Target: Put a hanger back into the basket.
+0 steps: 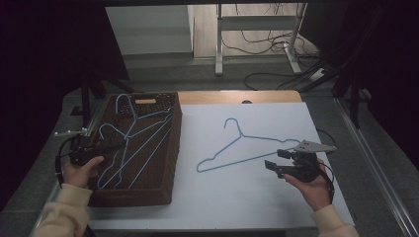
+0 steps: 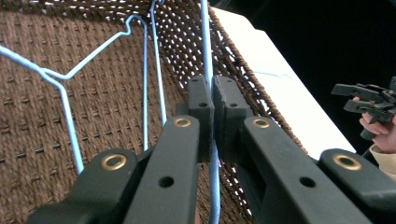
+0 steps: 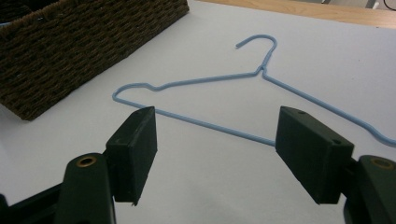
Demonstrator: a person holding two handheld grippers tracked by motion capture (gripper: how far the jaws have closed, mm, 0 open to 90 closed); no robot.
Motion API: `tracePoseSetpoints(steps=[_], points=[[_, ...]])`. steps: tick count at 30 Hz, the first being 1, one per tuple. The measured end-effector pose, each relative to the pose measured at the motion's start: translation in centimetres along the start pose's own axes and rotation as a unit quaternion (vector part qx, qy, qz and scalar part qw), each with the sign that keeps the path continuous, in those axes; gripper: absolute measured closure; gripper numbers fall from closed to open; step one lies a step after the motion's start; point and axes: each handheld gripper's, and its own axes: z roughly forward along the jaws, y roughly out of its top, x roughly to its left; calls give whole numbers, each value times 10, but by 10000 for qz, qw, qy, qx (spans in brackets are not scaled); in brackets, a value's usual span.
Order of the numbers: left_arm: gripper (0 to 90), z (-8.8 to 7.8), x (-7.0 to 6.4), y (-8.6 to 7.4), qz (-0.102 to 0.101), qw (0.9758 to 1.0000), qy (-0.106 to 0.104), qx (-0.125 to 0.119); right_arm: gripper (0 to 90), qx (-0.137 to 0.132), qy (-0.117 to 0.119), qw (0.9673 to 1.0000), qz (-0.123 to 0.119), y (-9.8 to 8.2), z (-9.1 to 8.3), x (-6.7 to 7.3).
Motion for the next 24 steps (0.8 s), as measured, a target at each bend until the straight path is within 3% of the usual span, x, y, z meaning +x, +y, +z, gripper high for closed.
tracePoseSetpoints(steps=[4, 13, 24], points=[[863, 1, 0, 0, 14, 9999, 86, 81, 295, -7, -3, 10000, -18, 0, 0, 0], [861, 7, 5, 1, -168, 9986, 432, 253, 296, -23, 1, 10000, -22, 0, -1, 0], [860, 15, 11, 3, -194, 9957, 613, 665, 296, -20, 3, 10000, -40, 1, 0, 1]])
